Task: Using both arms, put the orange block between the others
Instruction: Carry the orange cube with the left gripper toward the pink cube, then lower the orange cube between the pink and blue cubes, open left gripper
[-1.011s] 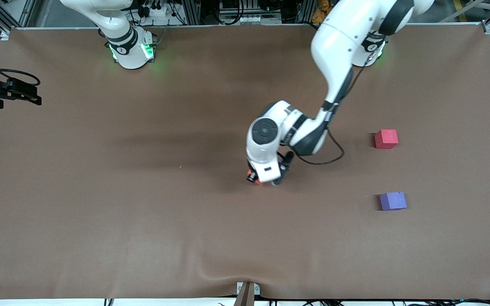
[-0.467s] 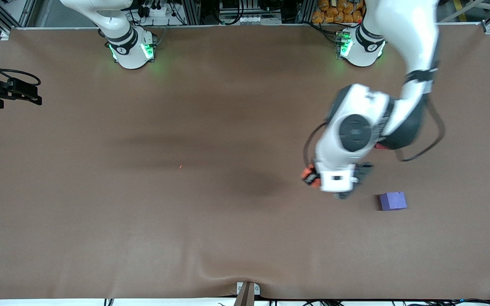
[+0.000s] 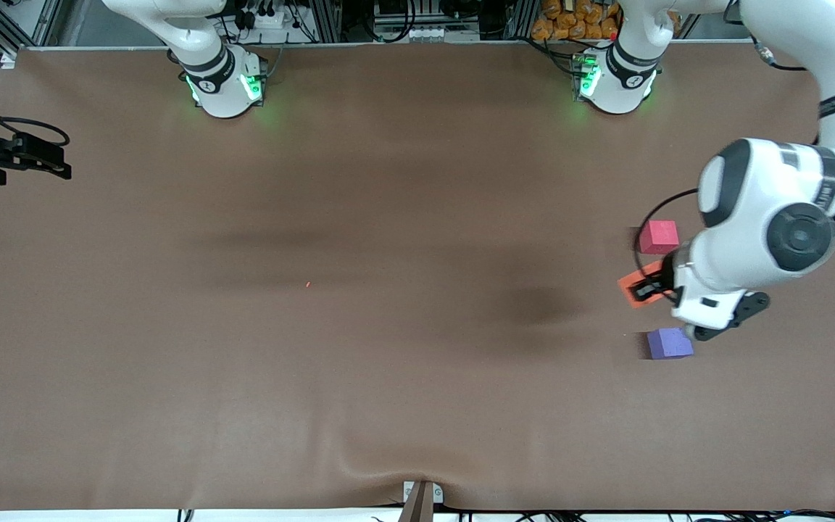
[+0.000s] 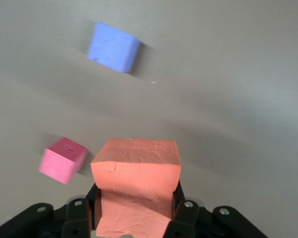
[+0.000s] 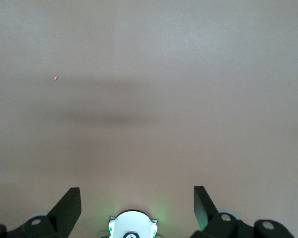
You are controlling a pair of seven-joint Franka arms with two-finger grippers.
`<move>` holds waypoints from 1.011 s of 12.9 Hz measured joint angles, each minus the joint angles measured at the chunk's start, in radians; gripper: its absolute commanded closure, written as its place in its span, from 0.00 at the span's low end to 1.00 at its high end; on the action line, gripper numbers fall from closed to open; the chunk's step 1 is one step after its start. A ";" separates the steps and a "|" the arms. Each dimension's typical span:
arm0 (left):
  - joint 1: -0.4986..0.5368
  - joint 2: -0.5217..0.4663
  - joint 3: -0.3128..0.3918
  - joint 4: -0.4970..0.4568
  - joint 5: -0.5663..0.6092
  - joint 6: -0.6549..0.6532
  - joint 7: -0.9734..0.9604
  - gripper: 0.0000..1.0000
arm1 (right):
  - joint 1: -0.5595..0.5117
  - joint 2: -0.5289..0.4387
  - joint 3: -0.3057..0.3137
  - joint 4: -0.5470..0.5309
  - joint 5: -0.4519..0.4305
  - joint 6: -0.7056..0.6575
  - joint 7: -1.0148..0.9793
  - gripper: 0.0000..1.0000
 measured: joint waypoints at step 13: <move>0.183 0.014 -0.002 -0.487 0.000 0.660 0.520 1.00 | 0.000 -0.001 0.001 0.005 -0.004 0.002 0.000 0.00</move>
